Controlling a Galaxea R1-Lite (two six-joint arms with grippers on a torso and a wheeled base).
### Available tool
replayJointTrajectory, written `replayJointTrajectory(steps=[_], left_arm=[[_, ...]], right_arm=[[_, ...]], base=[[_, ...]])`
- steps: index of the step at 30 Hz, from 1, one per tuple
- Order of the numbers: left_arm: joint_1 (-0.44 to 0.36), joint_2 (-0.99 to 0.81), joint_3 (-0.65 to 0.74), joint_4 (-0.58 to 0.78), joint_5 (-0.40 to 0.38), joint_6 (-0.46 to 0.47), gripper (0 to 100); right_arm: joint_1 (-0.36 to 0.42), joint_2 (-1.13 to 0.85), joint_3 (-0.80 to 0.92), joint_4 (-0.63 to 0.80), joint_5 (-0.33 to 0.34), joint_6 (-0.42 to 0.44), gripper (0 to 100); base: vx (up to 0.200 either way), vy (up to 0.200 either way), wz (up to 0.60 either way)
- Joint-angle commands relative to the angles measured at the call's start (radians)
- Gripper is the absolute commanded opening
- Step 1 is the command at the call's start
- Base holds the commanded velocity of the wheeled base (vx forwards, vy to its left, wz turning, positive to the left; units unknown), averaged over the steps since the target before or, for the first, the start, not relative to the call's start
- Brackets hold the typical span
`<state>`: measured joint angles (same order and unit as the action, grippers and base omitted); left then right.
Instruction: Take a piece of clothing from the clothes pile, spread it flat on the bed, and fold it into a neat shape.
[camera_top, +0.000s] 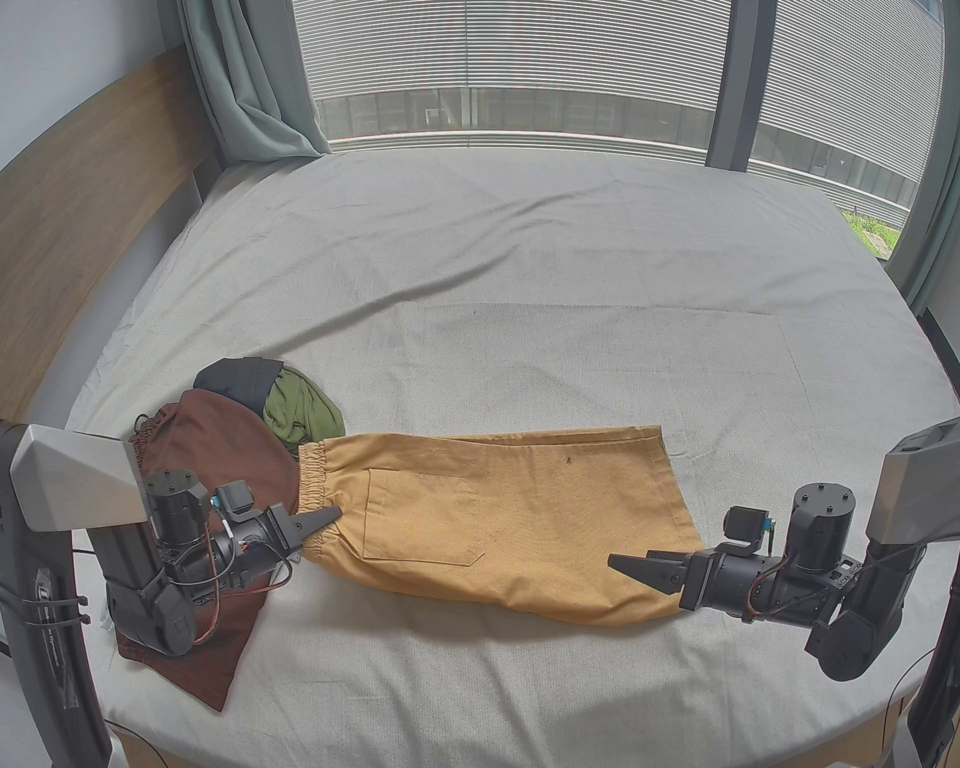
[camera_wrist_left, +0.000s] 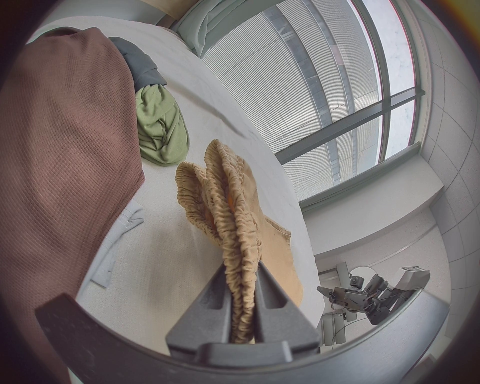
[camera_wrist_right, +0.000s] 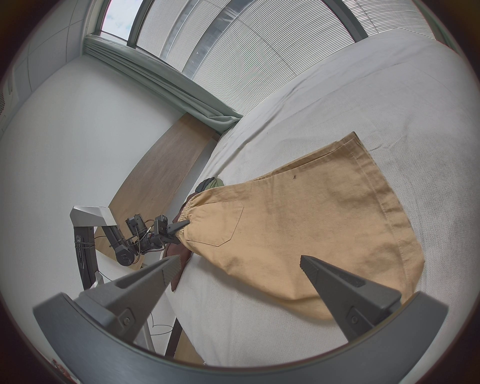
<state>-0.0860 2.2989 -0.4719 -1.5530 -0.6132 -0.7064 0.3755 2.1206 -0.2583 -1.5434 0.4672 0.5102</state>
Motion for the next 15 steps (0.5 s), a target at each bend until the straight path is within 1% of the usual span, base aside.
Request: replayJointTrajectory(steps=[1, 4, 13, 15], left_arm=[[0.035, -0.038, 0.019, -0.001, -0.028, 0.002, 0], [0.051, -0.047, 0.026, -0.001, -0.049, 0.002, 0], [0.087, -0.07, 0.024, 0.001, -0.054, -0.001, 0], [0.098, -0.076, 0.027, -0.001, -0.066, -0.001, 0]], right_arm=[[0.002, 0.005, 0.001, 0.0, 0.001, -0.004, 100], [0.0, 0.005, 0.001, -0.001, 0.001, -0.01, 100], [0.002, 0.005, 0.001, 0.0, 0.001, -0.01, 100], [0.003, 0.007, 0.001, -0.001, 0.001, -0.012, 100]], base=[[0.0, 0.0, 0.0], [0.0, 0.0, 0.0], [0.0, 0.0, 0.0], [0.0, 0.0, 0.0]])
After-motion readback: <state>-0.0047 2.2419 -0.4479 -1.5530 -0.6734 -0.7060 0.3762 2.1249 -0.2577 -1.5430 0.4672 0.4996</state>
